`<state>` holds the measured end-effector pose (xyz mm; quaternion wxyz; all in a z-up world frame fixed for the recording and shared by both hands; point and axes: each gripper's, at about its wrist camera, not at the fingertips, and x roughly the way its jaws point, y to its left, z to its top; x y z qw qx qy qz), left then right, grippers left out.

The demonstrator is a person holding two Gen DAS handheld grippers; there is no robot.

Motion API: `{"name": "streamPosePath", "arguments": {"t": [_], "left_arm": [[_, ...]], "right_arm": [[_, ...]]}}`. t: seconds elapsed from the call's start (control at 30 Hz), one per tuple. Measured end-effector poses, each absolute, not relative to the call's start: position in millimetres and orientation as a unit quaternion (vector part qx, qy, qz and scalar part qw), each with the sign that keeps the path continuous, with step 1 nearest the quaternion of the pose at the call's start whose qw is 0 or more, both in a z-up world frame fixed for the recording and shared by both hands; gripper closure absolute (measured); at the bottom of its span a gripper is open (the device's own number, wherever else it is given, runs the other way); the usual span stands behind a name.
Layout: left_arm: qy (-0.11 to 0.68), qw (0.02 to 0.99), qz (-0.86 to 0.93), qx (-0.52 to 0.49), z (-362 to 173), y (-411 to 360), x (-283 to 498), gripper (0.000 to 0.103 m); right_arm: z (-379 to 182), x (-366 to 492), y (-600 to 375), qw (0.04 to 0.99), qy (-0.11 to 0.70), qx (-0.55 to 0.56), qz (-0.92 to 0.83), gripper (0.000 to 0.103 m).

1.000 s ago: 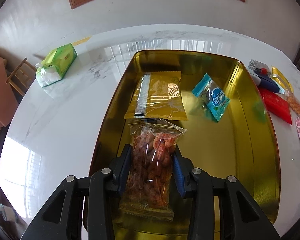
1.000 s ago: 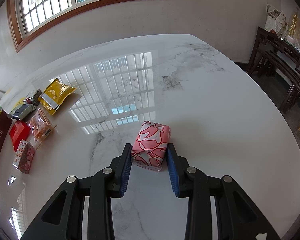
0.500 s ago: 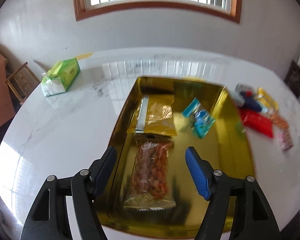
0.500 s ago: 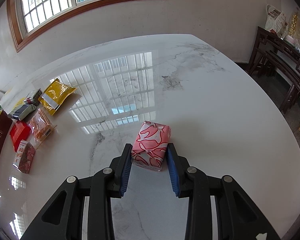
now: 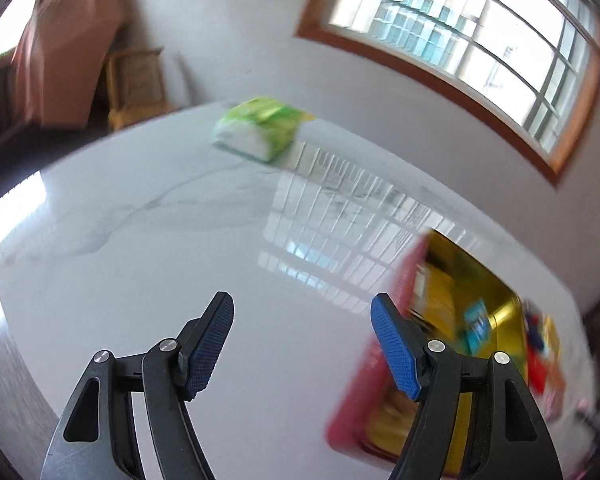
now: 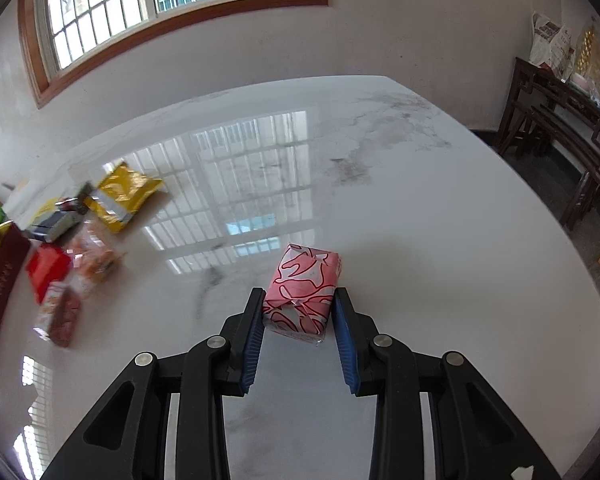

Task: Organize snacks
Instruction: 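Carry the pink box into the tin and open the right gripper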

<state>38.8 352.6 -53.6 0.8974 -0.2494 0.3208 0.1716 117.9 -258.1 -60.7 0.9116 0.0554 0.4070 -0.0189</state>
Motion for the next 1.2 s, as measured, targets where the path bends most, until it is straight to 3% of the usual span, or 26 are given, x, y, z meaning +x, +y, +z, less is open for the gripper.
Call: {"name": "streamPosePath", "arguments": {"t": [0.4,0.77,1.2], "left_arm": [[0.319,0.881,0.246,-0.246,-83.6,412.3,67.8,0.031],[0.288,0.867,0.268,-0.305,-89.7,428.1,53.7,0.031],[0.284,0.875,0.282,-0.273,-83.8,419.8,61.0,0.031]], "right_arm": [[23.4,108.2,-39.4,0.890,0.365,0.011,0.273,0.073],[-20.4,140.8,112.2,0.825,0.440,-0.049,0.351,0.072],[-36.4,154.8,149.3,0.816,0.470,-0.078,0.327,0.072]]}}
